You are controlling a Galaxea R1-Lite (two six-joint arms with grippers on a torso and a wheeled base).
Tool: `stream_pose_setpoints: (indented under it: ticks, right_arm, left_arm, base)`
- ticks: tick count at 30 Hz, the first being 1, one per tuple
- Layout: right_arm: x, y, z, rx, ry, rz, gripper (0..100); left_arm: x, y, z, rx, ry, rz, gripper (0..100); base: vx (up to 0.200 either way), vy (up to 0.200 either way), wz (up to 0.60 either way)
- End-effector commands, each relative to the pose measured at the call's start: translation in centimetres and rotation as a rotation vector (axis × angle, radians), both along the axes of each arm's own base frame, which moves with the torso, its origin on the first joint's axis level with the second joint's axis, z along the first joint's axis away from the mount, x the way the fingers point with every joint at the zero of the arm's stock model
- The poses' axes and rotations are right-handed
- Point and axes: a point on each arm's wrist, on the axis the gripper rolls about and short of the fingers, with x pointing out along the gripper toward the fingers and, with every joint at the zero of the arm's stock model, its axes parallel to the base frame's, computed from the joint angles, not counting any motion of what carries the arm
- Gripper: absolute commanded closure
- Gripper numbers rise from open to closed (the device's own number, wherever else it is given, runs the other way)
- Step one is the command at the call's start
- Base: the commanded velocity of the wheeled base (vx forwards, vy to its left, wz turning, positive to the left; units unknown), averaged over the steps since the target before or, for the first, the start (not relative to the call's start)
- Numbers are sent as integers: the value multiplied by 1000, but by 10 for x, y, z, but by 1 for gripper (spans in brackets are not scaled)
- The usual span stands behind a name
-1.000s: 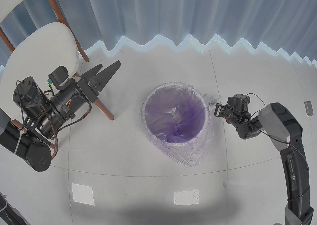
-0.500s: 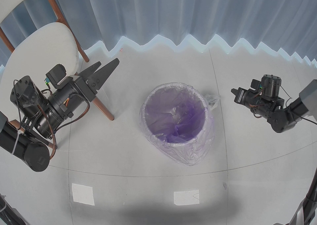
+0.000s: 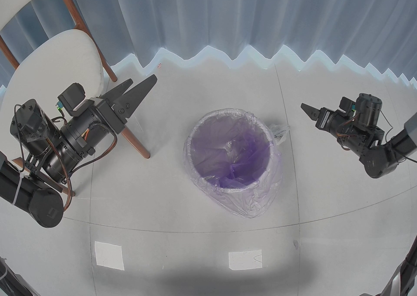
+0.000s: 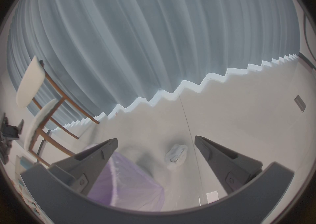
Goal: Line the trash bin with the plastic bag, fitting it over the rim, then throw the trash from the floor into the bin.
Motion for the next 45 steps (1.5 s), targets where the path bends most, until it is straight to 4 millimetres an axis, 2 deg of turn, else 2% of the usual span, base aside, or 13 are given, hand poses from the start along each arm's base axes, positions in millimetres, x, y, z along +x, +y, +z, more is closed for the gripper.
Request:
stream_pose_setpoints:
  ticks: [1,3,5,6,12,24,28,29,31,34,37,41,45]
  right_arm:
    - [113,3,-147,-30,95,-73,0]
    - [125,5,-158,-34,121,-70,0]
    - [126,6,-160,-35,127,-70,0]
    - [139,8,-167,-39,147,-68,0]
    - [163,12,-182,-46,174,-72,0]
    - [173,24,-189,-55,219,-59,0]
    - [170,24,-229,-70,291,-66,0]
    - [170,24,-229,-70,291,-66,100]
    - [165,23,-262,-82,342,-73,100]
    - [161,23,-281,-85,364,-75,100]
    - [164,20,-273,-79,330,-84,100]
    - [171,16,-241,-65,257,-100,100]
    - [178,6,-146,-16,87,-150,100]
  left_arm:
    - [-4,-2,1,0,-4,-9,0]
    - [-3,-2,1,0,-2,-8,0]
    - [-3,-2,1,0,-2,-8,0]
    - [-2,-2,-1,2,2,-8,0]
    - [-1,-3,-5,8,16,-10,0]
    - [0,-4,-10,16,35,-16,0]
    - [-1,-6,-12,18,41,-20,0]
    - [-1,-6,-12,18,41,-20,0]
    - [-1,-7,-12,18,41,-23,0]
    - [-1,-7,-12,18,41,-23,0]
    - [-1,-7,-12,18,41,-23,0]
    - [-1,-7,-12,18,41,-25,0]
    - [-2,-7,-11,17,38,-25,0]
  base:
    - [0,0,0]
    - [0,0,0]
    - [0,0,0]
    - [0,0,0]
    - [0,0,0]
    - [0,0,0]
    - [0,0,0]
    - [0,0,0]
    - [0,0,0]
    - [0,0,0]
    - [0,0,0]
    - [0,0,0]
    - [0,0,0]
